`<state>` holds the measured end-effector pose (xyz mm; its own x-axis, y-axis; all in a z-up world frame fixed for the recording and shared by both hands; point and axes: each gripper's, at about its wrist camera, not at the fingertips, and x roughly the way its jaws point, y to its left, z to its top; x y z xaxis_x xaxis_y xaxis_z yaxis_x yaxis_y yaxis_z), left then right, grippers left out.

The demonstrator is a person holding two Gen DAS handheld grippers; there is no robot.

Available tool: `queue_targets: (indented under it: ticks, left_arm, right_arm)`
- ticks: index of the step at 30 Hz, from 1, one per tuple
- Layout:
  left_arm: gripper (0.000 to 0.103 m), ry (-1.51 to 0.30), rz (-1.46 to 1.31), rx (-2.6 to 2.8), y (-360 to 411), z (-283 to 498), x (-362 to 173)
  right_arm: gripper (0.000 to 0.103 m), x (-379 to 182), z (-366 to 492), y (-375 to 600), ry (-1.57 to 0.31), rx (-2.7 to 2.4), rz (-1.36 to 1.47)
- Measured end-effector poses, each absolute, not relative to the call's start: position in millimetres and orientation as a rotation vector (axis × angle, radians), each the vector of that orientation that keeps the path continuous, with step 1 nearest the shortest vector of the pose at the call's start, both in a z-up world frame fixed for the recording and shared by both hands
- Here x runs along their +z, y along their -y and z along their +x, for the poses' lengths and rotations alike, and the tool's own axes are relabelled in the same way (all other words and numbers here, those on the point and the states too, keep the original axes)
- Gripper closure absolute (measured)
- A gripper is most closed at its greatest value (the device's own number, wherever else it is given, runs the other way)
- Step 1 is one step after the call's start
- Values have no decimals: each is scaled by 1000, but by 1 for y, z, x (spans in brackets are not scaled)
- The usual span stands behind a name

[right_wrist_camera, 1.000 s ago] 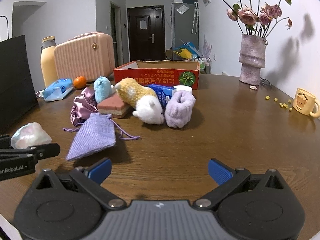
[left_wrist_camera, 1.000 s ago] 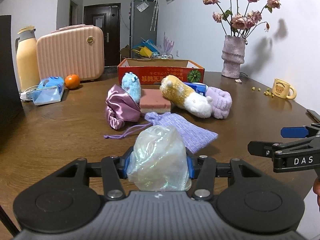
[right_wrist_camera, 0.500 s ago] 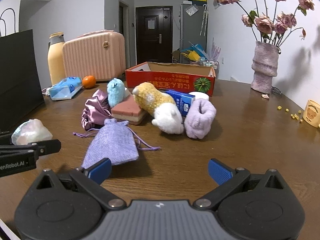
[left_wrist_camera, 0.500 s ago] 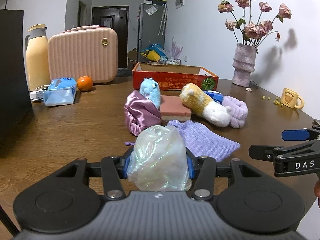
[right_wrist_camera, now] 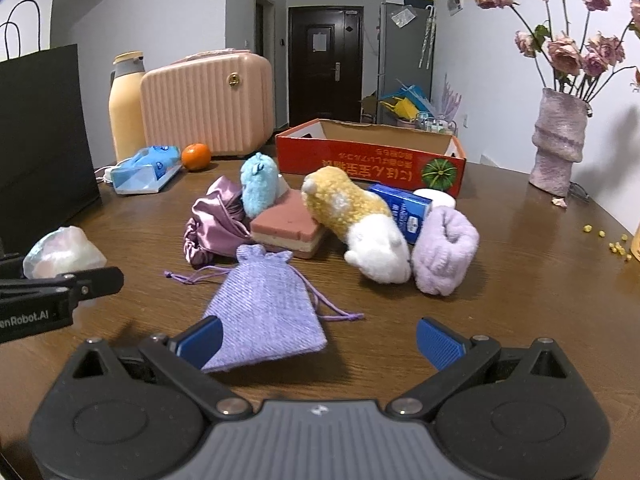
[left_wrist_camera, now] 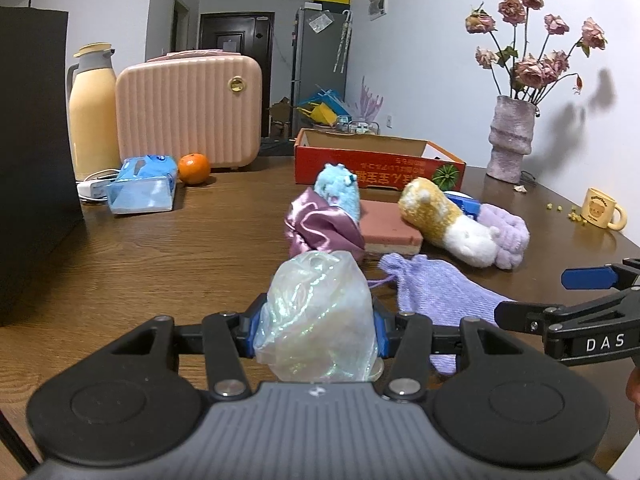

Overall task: Organize soft objects
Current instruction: 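Lift the plastic bag with the left tool while the right tool grasps the lavender pouch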

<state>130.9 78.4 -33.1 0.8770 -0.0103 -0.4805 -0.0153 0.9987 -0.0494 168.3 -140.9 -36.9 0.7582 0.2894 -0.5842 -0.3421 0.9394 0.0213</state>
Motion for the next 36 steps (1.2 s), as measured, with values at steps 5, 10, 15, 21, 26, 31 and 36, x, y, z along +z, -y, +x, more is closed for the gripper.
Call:
queue_targets:
  ticks: [5, 10, 15, 21, 26, 31, 36]
  left_arm:
    - [53, -505, -56, 17, -86, 137, -33]
    - [53, -510, -65, 20, -91, 144, -34]
    - [53, -520, -76, 31, -97, 152, -38]
    - [53, -528, -85, 38, -105, 160, -43]
    - [53, -546, -108, 47, -112, 166, -46]
    - [53, -560, -131, 49, -119, 170, -48]
    - [53, -566, -138, 42, -120, 171, -50]
  right_arm:
    - [0, -39, 177, 130, -634, 360, -97]
    - [0, -42, 185, 121, -648, 375, -106]
    - [0, -47, 194, 112, -664, 390, -120]
    - [0, -54, 208, 98, -686, 413, -143]
    - [0, -59, 221, 85, -701, 426, -157]
    - [0, -65, 229, 76, -720, 440, -165]
    - [3, -71, 235, 71, -735, 452, -170]
